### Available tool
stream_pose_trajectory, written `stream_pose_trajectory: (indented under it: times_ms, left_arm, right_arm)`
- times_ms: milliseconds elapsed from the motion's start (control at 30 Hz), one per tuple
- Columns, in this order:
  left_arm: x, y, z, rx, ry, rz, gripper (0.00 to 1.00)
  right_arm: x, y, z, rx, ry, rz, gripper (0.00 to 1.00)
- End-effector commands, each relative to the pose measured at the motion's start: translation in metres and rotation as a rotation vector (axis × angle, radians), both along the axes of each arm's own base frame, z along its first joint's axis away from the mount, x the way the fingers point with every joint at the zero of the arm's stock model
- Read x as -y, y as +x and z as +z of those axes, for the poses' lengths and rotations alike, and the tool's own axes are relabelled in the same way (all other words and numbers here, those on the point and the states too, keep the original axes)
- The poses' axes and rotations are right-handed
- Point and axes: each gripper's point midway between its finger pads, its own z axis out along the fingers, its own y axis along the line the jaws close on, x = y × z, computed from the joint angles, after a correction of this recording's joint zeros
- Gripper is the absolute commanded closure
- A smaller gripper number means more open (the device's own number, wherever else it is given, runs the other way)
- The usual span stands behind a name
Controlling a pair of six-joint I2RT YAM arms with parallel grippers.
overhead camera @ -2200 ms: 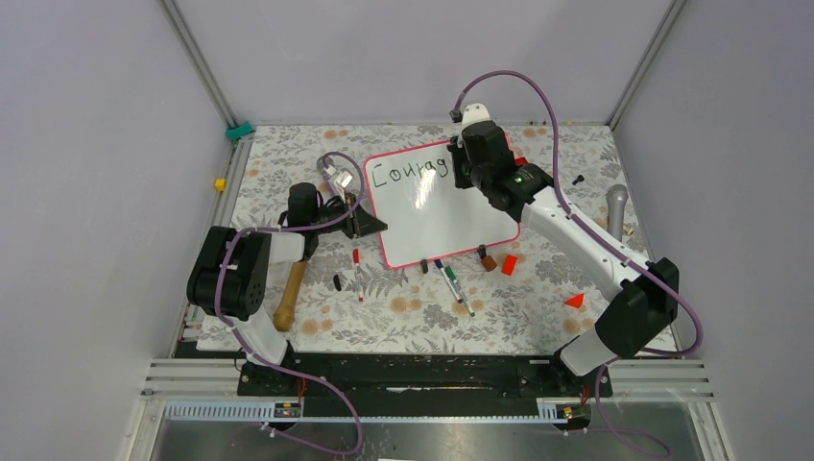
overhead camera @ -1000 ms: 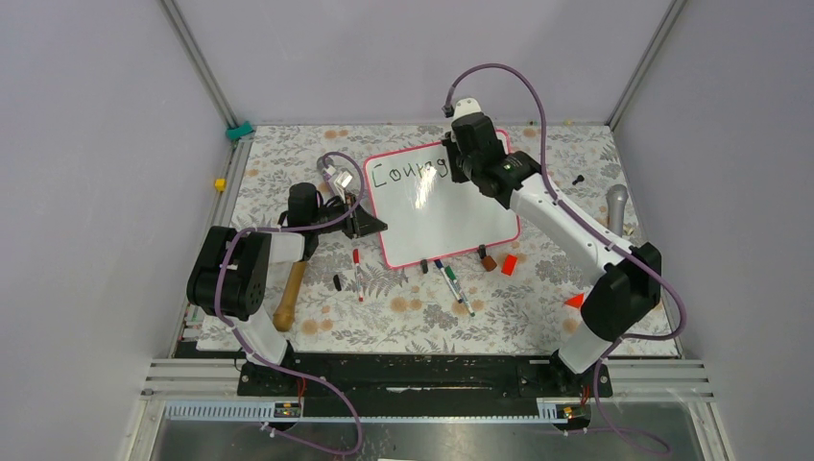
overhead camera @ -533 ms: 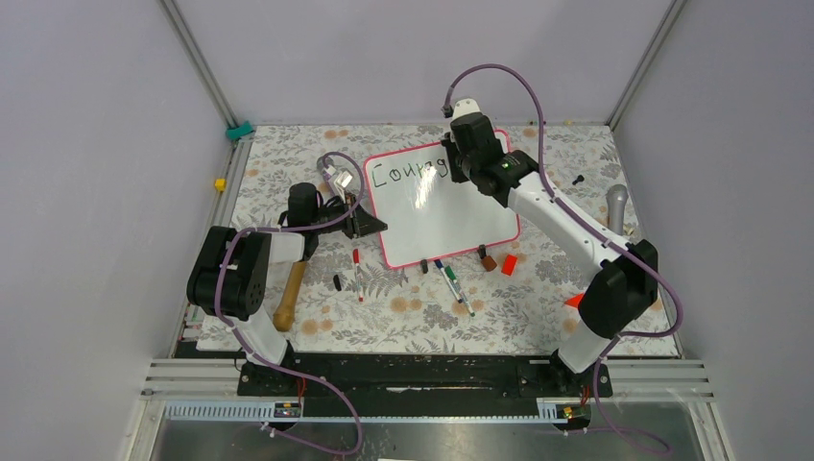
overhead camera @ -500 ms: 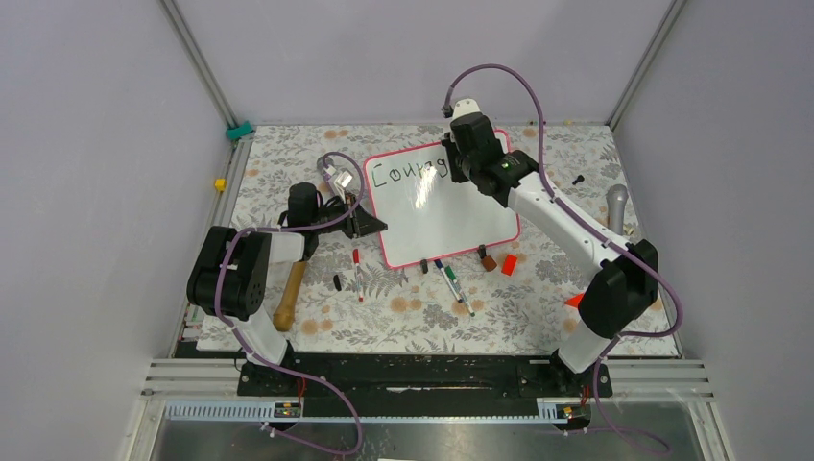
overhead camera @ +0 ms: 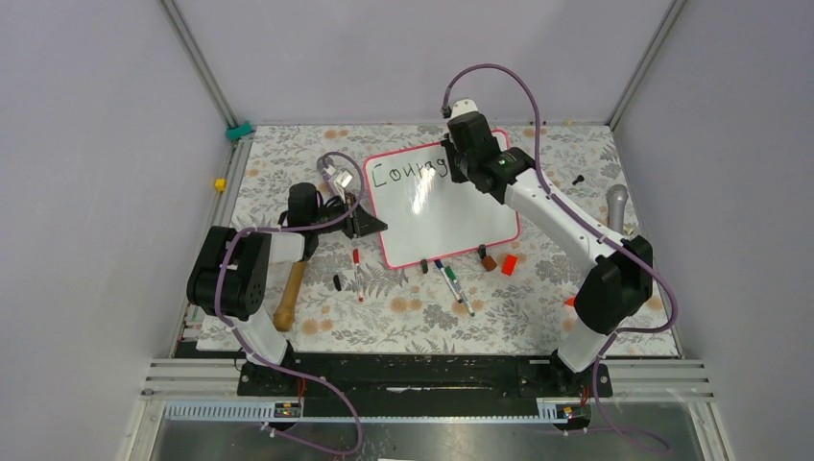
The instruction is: Write a sentence on the whiteboard
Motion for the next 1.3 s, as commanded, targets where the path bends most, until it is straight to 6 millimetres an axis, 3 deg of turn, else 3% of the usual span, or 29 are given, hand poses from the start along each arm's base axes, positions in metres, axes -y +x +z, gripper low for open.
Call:
stream_pose_trajectory:
  times_ms: [0,600,1267]
  left_arm:
    - [-0.010,0.010,-0.019,0.002,0.057,0.061,1.00]
    - [-0.010,0.010,-0.018,0.003,0.056,0.059,1.00]
    - [-0.010,0.010,-0.018,0.002,0.056,0.058,1.00]
  right_arm:
    - [0.013,0.010,0.010,0.027,-0.015,-0.052,1.00]
    - [0.012,0.016,0.020,0.044,0.009,-0.054,1.00]
    - [-0.004,0.012,0.015,0.007,0.053,0.020,1.00]
